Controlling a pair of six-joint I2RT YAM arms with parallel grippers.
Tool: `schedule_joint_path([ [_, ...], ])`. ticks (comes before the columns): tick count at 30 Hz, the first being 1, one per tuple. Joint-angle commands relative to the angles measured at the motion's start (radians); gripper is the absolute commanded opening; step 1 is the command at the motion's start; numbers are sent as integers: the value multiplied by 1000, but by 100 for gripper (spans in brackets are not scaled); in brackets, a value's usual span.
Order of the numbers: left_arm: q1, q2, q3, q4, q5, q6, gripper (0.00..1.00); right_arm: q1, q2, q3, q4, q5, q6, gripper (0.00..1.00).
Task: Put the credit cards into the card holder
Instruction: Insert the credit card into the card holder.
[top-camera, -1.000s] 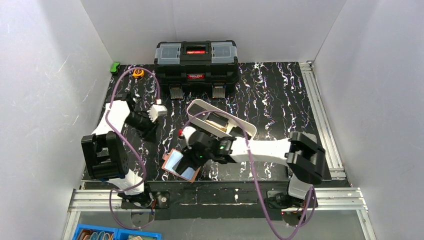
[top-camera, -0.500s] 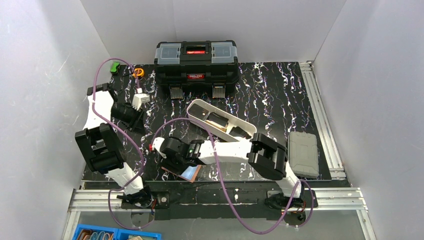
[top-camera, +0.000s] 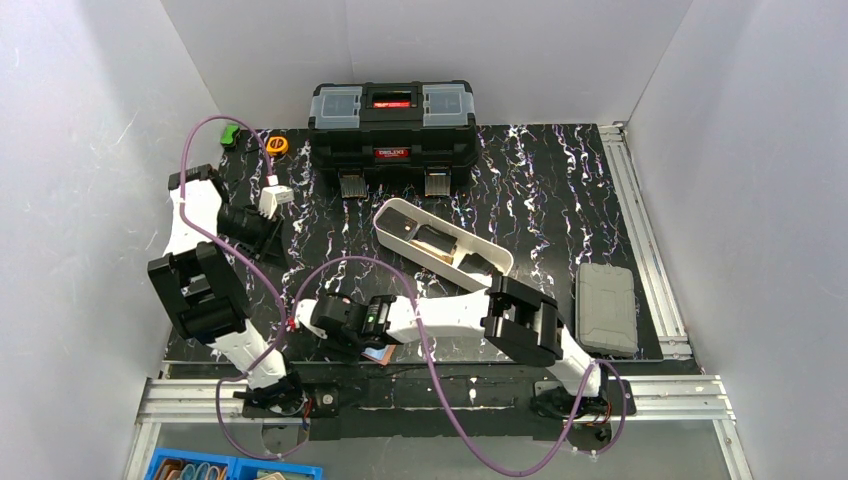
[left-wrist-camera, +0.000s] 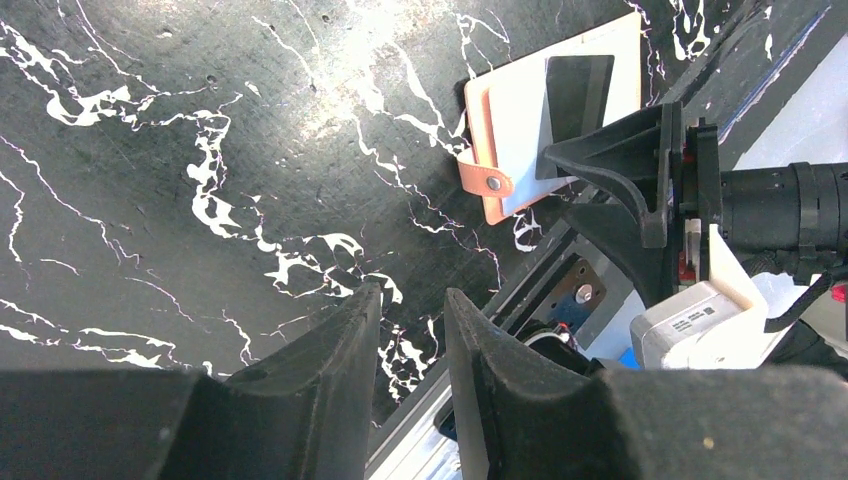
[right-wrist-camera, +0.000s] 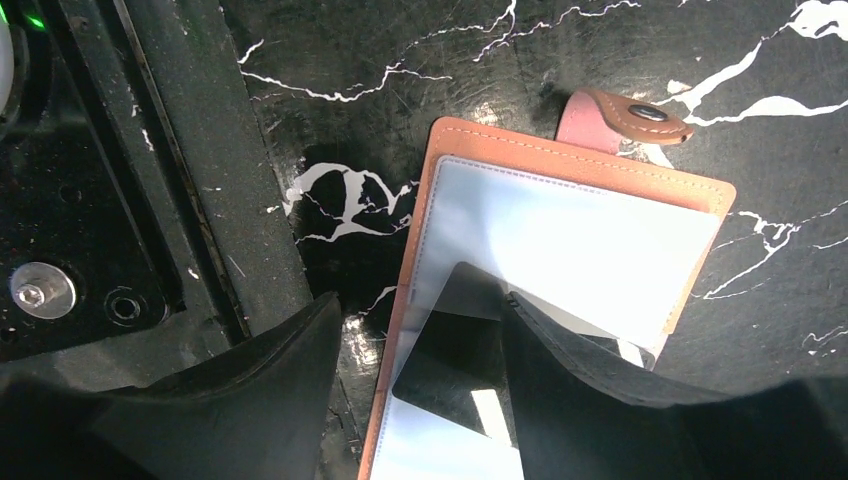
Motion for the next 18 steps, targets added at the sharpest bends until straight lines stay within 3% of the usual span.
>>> schedule_joint_path([
  [1, 1, -60, -19, -11, 36, 6, 30, 10, 21, 24, -38, 48, -33, 65],
  [12, 1, -75, -67, -2, 63, 26, 29, -57, -218, -345, 105, 90, -3, 59],
  [18, -24, -82, -126, -9, 94, 104, 29, -88, -287, -437, 122, 82, 3, 58],
])
